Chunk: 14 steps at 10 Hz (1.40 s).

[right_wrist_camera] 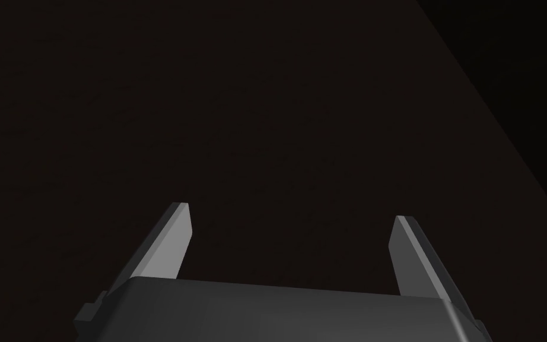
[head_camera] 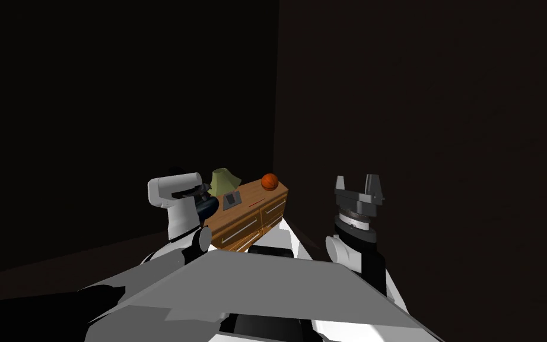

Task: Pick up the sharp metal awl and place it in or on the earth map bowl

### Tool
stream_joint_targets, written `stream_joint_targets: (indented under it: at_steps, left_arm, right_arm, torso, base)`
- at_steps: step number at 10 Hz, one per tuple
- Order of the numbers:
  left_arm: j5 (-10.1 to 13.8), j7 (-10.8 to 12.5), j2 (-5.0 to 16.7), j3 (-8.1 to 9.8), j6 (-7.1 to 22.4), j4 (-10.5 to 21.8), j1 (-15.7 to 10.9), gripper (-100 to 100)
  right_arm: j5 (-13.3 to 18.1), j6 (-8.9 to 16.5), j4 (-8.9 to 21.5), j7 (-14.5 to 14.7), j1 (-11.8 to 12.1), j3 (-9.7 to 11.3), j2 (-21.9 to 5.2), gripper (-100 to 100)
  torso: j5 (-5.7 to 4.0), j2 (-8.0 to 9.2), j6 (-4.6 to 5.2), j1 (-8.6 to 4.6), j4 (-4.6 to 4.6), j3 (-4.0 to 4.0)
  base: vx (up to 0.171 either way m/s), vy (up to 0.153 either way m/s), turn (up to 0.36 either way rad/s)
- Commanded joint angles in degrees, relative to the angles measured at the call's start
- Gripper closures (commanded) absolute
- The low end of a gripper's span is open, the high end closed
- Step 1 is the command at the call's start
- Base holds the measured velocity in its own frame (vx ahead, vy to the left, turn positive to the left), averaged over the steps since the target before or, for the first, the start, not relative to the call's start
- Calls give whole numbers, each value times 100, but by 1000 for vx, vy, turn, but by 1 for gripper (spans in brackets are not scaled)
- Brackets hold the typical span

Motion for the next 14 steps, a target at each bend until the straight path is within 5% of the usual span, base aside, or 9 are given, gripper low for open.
stream_joint_targets:
  at_steps: [1, 3, 4, 5, 13, 14]
  left_arm:
    - [0, 0, 0, 0, 0, 0, 0, -100]
    - [0, 0, 0, 0, 0, 0, 0, -100]
    - [0, 0, 0, 0, 0, 0, 0, 0]
    - [-15, 15, 109, -20, 245, -115, -83, -100]
    - [-76, 76, 543, -103, 1226, -575, -416, -100]
    - [-63, 62, 526, -87, 1153, -539, -400, -100]
  right_arm:
    - [0, 0, 0, 0, 0, 0, 0, 0]
    - [0, 0, 0, 0, 0, 0, 0, 0]
    - [0, 0, 0, 0, 0, 0, 0, 0]
    - [0, 0, 0, 0, 0, 0, 0, 0]
    - [0, 0, 0, 0, 0, 0, 0, 0]
    - [0, 0, 0, 0, 0, 0, 0, 0]
  torso:
    - [0, 0, 0, 0, 0, 0]
    - [-1, -9, 0, -3, -2, -5]
    - [-1, -10, 0, -3, -3, -6]
    - [-1, -10, 0, -3, -3, -6]
    - [0, -7, 1, 1, -2, -4]
    - [0, -7, 0, 0, -2, -4]
  base:
    - [0, 0, 0]
    - [0, 0, 0]
    - [0, 0, 0]
    - [-6, 9, -56]
    - [-10, 15, -39]
    - [-4, 5, -7]
